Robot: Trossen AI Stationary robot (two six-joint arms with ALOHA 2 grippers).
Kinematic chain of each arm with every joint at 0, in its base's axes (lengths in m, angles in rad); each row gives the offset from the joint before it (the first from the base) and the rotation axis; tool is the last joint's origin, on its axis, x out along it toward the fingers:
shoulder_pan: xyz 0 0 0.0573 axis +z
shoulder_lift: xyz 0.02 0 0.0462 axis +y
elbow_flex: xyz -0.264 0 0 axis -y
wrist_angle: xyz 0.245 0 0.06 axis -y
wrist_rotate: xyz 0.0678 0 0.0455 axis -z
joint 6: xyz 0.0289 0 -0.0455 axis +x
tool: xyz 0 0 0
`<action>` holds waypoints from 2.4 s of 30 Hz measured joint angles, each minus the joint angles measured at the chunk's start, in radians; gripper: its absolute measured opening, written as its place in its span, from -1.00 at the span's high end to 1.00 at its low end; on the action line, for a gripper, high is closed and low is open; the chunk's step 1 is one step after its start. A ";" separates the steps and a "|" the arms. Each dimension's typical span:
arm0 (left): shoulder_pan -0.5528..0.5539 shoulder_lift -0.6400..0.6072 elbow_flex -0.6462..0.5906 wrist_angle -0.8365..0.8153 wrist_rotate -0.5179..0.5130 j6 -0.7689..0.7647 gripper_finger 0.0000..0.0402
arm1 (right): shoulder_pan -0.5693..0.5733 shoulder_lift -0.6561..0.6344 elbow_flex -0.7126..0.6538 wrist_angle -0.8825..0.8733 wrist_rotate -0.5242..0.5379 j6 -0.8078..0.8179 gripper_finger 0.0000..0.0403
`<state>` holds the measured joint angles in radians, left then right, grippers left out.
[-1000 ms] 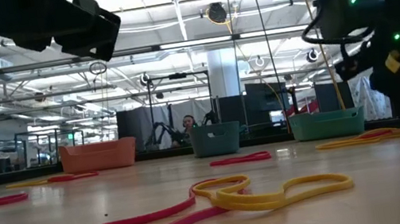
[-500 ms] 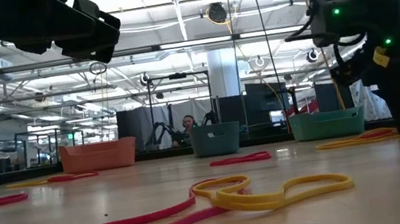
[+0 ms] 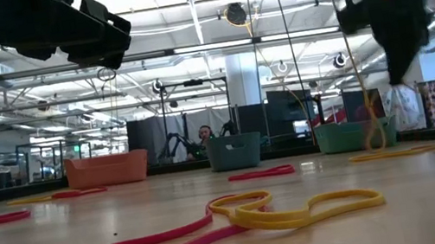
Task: Sort rubber bands into baskets
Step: Put the yellow rubber band into the orange bin
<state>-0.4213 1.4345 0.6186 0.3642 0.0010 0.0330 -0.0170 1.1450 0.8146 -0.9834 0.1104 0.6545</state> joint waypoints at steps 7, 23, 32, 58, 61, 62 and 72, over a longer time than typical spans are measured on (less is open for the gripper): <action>0.000 0.000 -0.017 -0.009 -0.008 -0.002 0.37 | 0.091 -0.026 0.148 0.033 0.092 -0.009 1.00; 0.000 0.034 -0.050 0.098 -0.039 -0.001 0.37 | 0.225 0.033 0.137 0.544 0.150 -0.259 1.00; 0.005 0.041 -0.050 0.099 -0.085 -0.001 0.37 | 0.257 0.082 0.136 0.412 0.146 -0.192 1.00; 0.005 0.040 -0.050 0.098 -0.084 0.000 0.37 | 0.318 0.080 -0.051 0.381 0.112 0.095 1.00; 0.005 0.040 -0.050 0.098 -0.084 0.000 0.37 | 0.318 0.080 -0.109 0.472 0.057 0.070 1.00; 0.005 0.040 -0.050 0.098 -0.084 0.000 0.37 | 0.318 0.080 -0.127 0.475 0.043 0.077 1.00; 0.015 0.041 -0.050 0.104 -0.084 0.004 0.37 | 0.317 0.080 -0.232 0.449 0.048 0.214 1.00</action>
<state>-0.4065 1.4759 0.5686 0.4685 -0.0835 0.0374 0.2996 1.2251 0.5827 -0.5342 0.1589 0.8684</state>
